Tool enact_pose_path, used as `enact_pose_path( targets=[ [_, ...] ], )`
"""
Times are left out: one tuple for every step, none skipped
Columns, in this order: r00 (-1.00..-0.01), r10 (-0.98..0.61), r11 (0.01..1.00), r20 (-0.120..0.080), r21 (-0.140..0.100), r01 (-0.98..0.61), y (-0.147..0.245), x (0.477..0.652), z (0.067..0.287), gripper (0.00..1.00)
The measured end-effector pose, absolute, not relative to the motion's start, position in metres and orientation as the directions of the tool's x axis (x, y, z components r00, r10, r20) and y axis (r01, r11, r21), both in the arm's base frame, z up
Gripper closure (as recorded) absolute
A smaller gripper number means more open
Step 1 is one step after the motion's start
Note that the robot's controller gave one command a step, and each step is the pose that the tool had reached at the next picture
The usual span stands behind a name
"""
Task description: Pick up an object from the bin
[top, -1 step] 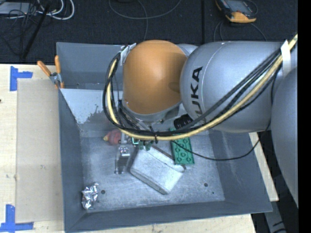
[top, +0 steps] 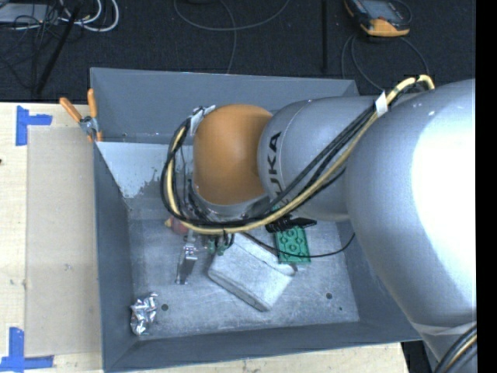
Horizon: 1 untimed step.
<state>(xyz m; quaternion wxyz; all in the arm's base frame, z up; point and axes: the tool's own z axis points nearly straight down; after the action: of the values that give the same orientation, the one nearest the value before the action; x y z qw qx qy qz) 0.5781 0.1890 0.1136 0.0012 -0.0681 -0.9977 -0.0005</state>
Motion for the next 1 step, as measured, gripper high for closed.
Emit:
enact_pose_path(
  targets=[
    [-0.999, 0.031, 0.999, -0.038, 0.014, 0.031, 0.1429, 0.6185, 0.0822, 0.0]
  ],
)
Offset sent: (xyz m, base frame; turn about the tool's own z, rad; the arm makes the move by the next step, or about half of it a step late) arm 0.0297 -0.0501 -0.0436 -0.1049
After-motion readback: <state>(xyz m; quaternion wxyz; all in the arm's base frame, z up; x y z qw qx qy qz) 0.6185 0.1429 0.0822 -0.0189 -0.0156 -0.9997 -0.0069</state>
